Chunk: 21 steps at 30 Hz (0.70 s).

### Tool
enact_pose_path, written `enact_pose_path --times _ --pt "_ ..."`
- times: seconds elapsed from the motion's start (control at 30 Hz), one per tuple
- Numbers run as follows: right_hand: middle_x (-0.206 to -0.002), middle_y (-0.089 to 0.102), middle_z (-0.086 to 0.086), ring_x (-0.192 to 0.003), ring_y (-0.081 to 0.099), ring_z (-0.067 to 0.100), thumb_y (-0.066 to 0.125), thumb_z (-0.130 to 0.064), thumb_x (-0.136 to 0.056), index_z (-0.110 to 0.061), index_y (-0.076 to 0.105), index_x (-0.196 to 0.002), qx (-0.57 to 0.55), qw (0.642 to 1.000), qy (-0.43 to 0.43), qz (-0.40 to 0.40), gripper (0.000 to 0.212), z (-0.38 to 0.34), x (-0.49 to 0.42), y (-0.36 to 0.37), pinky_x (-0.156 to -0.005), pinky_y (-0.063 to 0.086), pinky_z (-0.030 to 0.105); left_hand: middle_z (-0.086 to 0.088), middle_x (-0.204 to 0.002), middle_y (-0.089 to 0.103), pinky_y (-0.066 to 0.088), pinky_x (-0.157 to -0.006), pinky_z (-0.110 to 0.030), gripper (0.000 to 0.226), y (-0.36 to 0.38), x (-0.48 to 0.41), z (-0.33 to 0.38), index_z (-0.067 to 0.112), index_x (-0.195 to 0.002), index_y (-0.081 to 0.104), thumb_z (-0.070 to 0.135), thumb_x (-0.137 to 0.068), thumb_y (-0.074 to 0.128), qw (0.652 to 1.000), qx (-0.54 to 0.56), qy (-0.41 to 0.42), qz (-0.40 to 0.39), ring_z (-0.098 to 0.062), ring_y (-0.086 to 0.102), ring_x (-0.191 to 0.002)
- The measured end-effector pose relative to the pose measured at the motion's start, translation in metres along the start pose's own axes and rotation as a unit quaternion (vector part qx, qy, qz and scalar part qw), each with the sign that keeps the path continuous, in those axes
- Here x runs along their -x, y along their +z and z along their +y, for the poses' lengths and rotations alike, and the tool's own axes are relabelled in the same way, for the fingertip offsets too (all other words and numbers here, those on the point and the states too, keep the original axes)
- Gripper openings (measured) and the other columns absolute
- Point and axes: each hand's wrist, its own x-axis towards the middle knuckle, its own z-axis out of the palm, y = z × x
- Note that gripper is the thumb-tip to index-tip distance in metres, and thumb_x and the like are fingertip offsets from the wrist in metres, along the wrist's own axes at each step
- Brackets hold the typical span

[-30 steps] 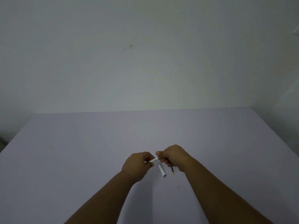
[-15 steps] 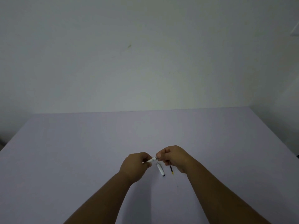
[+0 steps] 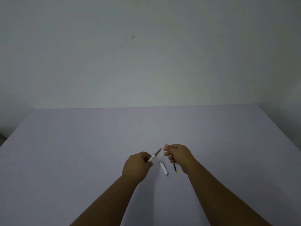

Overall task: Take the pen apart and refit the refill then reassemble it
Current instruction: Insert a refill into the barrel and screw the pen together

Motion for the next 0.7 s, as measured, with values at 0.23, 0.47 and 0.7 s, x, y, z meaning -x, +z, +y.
enact_pose_path --times 0.23,0.47,0.7 --pt "-0.094 0.071 0.012 -0.089 0.065 0.026 0.065 -0.021 -0.081 -0.007 0.066 -0.085 0.293 0.954 -0.03 0.053 0.015 0.047 -0.02 0.022 -0.079 0.054 0.035 0.006 -0.076 0.067 0.057 -0.05 -0.024 0.013 0.014 -0.002 -0.016 0.031 -0.074 0.063 0.024 -0.073 0.074 0.978 0.162 -0.13 -0.031 -0.011 0.063 -0.065" --pt "-0.102 0.065 0.013 -0.095 0.061 0.028 0.07 -0.033 -0.077 -0.006 0.059 -0.095 0.381 0.921 -0.056 0.057 0.035 0.071 -0.032 0.036 -0.076 0.047 0.032 -0.005 -0.084 0.071 0.061 -0.063 -0.033 0.013 0.022 -0.005 -0.017 0.02 -0.082 0.067 0.019 -0.073 0.076 0.959 0.225 -0.166 -0.053 -0.022 0.068 -0.076" --pt "-0.081 0.071 0.013 -0.076 0.066 0.026 0.057 -0.03 -0.087 -0.006 0.066 -0.078 0.272 0.957 -0.044 0.09 0.027 0.055 -0.033 0.034 -0.068 0.049 0.029 -0.009 -0.087 0.072 0.062 -0.066 -0.037 0.012 0.019 -0.007 -0.017 0.019 -0.079 0.068 0.018 -0.072 0.077 0.954 0.234 -0.177 -0.065 -0.026 0.07 -0.081"
